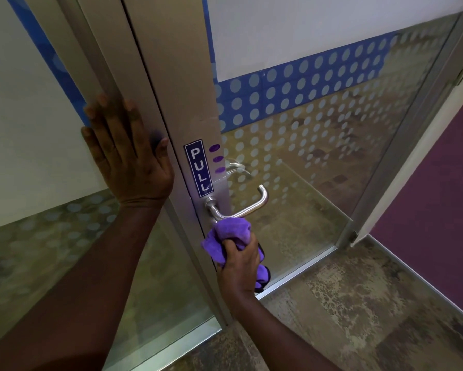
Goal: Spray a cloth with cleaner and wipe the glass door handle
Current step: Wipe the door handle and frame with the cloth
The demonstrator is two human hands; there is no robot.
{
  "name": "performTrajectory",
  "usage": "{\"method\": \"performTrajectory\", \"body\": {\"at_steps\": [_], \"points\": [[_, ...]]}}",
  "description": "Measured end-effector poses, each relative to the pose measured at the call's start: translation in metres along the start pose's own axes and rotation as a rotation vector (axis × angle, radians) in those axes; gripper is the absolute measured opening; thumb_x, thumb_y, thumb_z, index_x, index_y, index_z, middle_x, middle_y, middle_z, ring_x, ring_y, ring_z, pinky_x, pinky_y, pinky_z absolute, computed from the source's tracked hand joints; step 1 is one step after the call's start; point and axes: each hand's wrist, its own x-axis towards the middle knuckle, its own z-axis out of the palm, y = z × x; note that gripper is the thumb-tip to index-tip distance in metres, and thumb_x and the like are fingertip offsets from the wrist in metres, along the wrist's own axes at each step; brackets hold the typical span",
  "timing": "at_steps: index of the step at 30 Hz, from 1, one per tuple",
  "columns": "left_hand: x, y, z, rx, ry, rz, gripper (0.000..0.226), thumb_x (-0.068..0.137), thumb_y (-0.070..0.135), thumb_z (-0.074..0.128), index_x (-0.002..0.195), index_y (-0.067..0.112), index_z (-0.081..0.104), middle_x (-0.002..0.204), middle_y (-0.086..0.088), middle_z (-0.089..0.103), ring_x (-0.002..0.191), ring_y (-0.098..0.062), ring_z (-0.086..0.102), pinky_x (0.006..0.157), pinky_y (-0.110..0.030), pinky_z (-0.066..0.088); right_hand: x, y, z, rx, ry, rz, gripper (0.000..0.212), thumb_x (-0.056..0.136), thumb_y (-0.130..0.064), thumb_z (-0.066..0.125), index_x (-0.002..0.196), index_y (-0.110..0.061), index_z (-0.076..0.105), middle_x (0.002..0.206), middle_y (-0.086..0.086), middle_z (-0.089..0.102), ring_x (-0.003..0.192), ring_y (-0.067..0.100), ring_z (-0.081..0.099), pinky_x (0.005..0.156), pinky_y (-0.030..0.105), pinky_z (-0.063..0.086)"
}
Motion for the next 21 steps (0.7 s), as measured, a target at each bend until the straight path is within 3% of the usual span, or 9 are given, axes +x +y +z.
{"method": "performTrajectory", "body": {"at_steps": [7, 12, 17, 21], "points": [[0.0, 0.0, 0.001, -0.004, 0.009, -0.006, 0.062, 0.098, 0.04, 0.036, 0.146, 0.003, 0.027, 0.142, -0.033, 0.039, 0.133, -0.048, 0.031, 0.12, -0.044, 0.008, 0.016, 0.024, -0.013, 0.022, 0.114, 0.037, 0.051, 0.055, 0.002, 0.071, 0.096, -0.023, 0.055, 0.121, 0.016, 0.044, 0.098, 0.042, 0.057, 0.084, 0.043, 0.049], [0.0, 0.001, 0.0, -0.003, 0.008, -0.008, 0.061, 0.098, 0.039, 0.037, 0.146, 0.003, 0.028, 0.141, -0.033, 0.039, 0.132, -0.048, 0.031, 0.119, -0.045, 0.009, 0.027, 0.036, -0.023, 0.039, 0.153, 0.073, 0.055, 0.057, 0.0, 0.071, 0.101, -0.025, 0.049, 0.124, 0.025, 0.045, 0.102, 0.046, 0.055, 0.088, 0.048, 0.05], [0.001, 0.001, -0.001, -0.003, 0.011, -0.009, 0.061, 0.098, 0.039, 0.037, 0.145, 0.002, 0.029, 0.14, -0.034, 0.04, 0.131, -0.05, 0.033, 0.119, -0.045, 0.009, 0.04, 0.045, -0.034, 0.057, 0.236, 0.113, 0.041, 0.061, 0.001, 0.073, 0.099, -0.009, 0.063, 0.123, 0.03, 0.046, 0.099, 0.048, 0.057, 0.084, 0.05, 0.051], [0.001, 0.001, 0.0, -0.002, 0.016, -0.006, 0.061, 0.097, 0.039, 0.038, 0.145, 0.002, 0.028, 0.14, -0.034, 0.04, 0.131, -0.049, 0.033, 0.119, -0.046, 0.011, 0.057, 0.049, -0.052, 0.097, 0.331, 0.14, 0.027, 0.071, -0.001, 0.069, 0.098, -0.003, 0.063, 0.121, 0.031, 0.045, 0.098, 0.047, 0.055, 0.083, 0.051, 0.051]]}}
